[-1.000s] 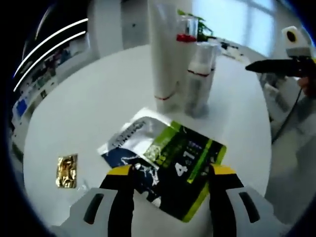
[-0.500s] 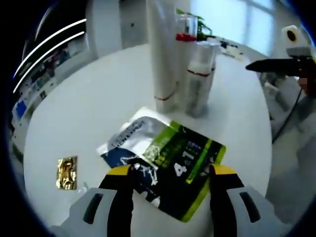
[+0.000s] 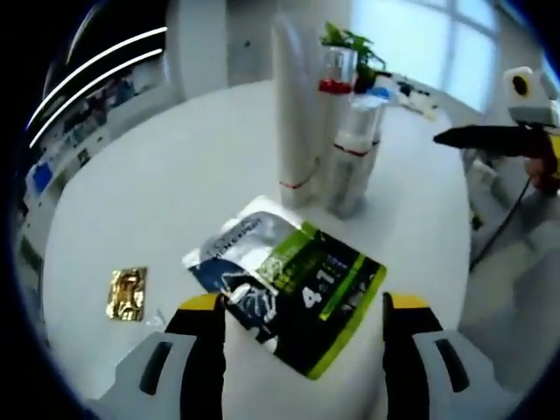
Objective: Arrange the skincare products in the storage area until every visible bottle or jar stands upright without overlapping.
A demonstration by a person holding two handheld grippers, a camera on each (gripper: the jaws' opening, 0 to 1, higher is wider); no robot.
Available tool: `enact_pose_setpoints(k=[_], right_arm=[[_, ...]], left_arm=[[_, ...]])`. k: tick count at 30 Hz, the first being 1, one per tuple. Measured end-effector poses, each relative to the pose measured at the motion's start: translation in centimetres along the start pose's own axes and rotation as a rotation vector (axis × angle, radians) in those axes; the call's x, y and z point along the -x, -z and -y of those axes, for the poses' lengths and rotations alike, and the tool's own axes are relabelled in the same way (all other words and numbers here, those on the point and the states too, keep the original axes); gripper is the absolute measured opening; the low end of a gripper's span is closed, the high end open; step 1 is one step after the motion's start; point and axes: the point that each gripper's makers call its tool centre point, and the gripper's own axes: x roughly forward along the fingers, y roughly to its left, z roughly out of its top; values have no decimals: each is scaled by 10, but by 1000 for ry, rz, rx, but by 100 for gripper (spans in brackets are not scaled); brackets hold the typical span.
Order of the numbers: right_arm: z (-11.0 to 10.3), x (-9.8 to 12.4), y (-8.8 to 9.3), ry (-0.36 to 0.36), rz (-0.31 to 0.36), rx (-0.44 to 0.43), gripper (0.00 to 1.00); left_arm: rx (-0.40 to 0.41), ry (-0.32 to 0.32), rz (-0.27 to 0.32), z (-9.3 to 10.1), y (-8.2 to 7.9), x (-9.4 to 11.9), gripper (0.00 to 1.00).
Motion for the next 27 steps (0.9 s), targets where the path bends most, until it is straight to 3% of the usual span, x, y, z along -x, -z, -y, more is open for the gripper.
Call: enact_pose_setpoints(k=[9,27], right_arm=[[-3,0,-1,-11,6,15,99],[-10,2,-3,-36,12,21,99]], left_arm=[[58,-6,28,3,3,26,81],[170,-78,102,-19,22,88,91]])
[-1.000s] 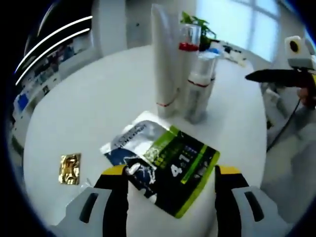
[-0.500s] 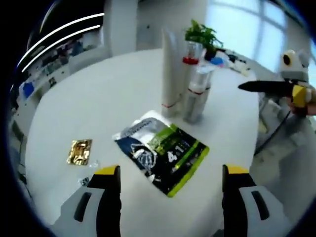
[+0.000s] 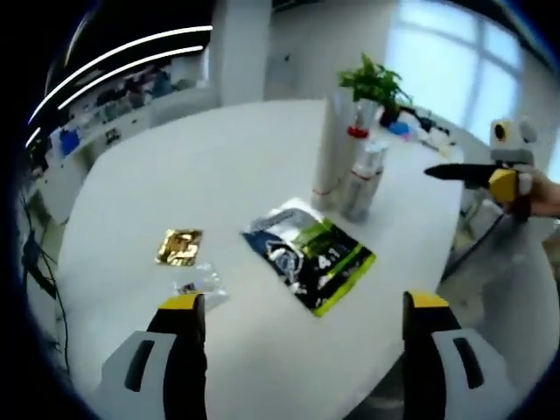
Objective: Arrange the skincare products in the storage area until every visible bottle or jar stands upright without overlapping.
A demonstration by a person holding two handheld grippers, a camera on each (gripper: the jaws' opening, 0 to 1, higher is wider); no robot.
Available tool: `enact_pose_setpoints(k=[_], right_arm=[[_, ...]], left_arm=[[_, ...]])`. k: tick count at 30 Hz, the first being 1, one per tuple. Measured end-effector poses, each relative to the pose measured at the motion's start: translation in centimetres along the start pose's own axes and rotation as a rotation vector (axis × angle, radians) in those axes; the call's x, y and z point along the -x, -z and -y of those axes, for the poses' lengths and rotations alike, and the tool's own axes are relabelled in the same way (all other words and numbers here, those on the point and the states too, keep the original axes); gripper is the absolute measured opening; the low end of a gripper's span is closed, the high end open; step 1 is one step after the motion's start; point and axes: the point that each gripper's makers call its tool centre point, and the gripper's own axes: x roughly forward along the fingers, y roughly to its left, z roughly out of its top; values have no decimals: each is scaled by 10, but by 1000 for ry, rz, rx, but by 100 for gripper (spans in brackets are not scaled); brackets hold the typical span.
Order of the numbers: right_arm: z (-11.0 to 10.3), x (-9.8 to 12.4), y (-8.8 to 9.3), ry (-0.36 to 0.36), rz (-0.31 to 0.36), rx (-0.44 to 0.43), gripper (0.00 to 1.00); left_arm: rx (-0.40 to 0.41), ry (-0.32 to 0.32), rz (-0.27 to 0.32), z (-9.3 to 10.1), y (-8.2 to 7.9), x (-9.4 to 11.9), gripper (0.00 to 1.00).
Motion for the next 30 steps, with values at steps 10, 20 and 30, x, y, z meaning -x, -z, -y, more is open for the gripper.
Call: enact_pose_setpoints(k=[10,20,30], right_arm=[[-8,2,2,-21,-18,16,99],[-15,5,2,-30,-17,28,99],[-15,5,7,-28,-23,51,99]], left_arm=[[93,-55,71,-9,9,30,93],[147,-106,115,-12,15,55,91],[140,-125,112,-16,15,54,92]])
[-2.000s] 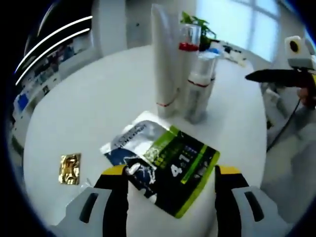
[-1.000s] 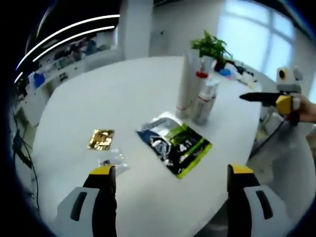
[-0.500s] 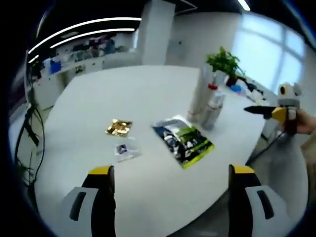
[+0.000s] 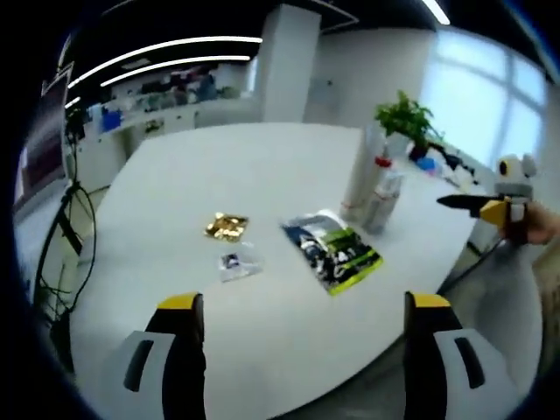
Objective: Arrange the skincare products in the storage area until every visible bottle or jar stands upright without overlapping.
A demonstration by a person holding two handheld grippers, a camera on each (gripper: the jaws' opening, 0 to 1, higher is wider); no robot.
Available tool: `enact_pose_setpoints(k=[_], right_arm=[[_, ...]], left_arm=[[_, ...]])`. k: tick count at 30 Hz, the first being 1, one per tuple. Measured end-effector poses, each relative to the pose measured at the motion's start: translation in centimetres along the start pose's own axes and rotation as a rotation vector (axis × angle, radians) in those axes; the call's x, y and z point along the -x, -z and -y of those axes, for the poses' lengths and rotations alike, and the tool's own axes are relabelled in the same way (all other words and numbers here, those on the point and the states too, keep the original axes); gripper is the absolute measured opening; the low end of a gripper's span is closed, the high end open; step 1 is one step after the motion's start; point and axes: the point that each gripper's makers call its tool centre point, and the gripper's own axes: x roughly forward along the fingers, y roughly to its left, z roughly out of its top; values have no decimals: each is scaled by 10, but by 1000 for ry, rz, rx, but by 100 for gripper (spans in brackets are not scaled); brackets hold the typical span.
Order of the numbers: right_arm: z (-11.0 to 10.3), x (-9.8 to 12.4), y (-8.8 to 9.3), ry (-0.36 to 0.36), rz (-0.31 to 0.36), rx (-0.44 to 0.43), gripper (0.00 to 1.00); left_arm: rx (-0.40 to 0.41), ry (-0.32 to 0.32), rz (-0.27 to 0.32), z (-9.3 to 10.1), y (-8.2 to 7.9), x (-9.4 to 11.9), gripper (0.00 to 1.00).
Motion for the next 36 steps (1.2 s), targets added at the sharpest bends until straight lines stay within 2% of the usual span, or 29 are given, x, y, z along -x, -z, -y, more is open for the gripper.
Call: enact_pose_setpoints(k=[8,13,18,23,25,26,28,36], right_arm=[[2,-1,1,1,2,-3,99],[3,-2,2,19,-5,29,99],[6,-1,1,38,-1,51,99],[9,0,0,45,7,33,99],[10,0,-1,51,9,28,99],[11,1,-1,58,13,30,98],[12,1,-2,60,13,25,98],[16,1,-1,75,10,11,98]], left_arm=[[5,-12,-23,-2,4,-2,92],[16,-33,-49,-7,9,-9,92],[31,-16,-80,-6,13,-24,93],[25,-30,-103,-10,10,-38,93],[28,-69,-137,-20,14,-45,91],[27,-67,-170,-22,19,-49,89],[27,-84,-169,-28,18,-56,89],[12,-108,-233,-42,20,-82,88]])
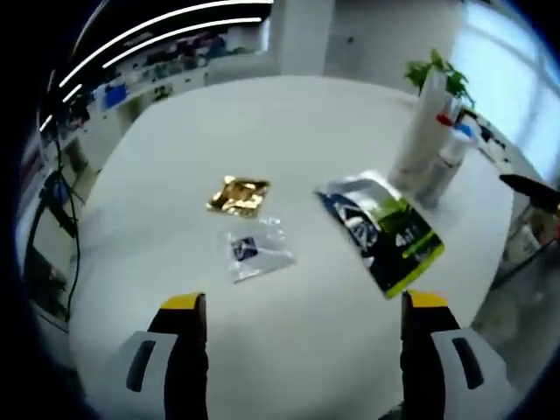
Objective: Arrange the skincare products in the storage area until every visible bottle or jar stands upright without overlapping.
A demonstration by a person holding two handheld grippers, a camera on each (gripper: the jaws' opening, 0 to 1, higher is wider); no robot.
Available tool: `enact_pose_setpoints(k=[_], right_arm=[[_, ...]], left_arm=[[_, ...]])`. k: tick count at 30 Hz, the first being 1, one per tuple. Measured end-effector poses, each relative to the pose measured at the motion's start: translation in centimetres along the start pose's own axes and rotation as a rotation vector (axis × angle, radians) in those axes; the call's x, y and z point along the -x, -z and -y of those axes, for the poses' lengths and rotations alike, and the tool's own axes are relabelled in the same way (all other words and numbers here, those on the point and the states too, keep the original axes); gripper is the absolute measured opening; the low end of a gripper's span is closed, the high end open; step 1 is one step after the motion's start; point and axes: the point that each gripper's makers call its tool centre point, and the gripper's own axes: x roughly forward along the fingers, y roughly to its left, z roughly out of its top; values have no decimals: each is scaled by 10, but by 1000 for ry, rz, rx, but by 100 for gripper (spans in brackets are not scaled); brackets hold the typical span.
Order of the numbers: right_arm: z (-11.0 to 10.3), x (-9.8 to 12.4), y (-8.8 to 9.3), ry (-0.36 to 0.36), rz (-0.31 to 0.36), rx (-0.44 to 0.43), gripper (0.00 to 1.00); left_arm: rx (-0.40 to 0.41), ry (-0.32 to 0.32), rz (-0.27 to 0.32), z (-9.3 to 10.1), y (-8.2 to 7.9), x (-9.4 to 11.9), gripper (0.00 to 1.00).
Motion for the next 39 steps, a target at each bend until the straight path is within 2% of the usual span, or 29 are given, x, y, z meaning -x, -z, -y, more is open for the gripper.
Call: enact_pose_setpoints(k=[7,11,16,23,25,27,29,39], right_arm=[[2,-1,1,11,-4,-4,97],[4,-1,1,20,-6,-6,97],[6,-1,2,30,-11,-10,97],[8,-2,4,40,-23,-6,96],[8,-2,5,39,-26,-3,96],[7,-3,6,36,-33,4,95],[5,-3,7,32,-42,13,95],[4,-4,10,28,-57,32,93]], left_arm=[[14,-31,-53,-6,-5,-17,86],[18,-61,-64,-13,-10,-26,85],[63,-95,-80,-20,-14,-35,82],[74,-119,-71,-24,-21,-38,68],[48,-129,-80,-26,-21,-38,59],[10,-126,-70,-25,-24,-39,47],[20,-121,-70,-22,-25,-40,41],[63,-122,-61,-24,-26,-41,37]])
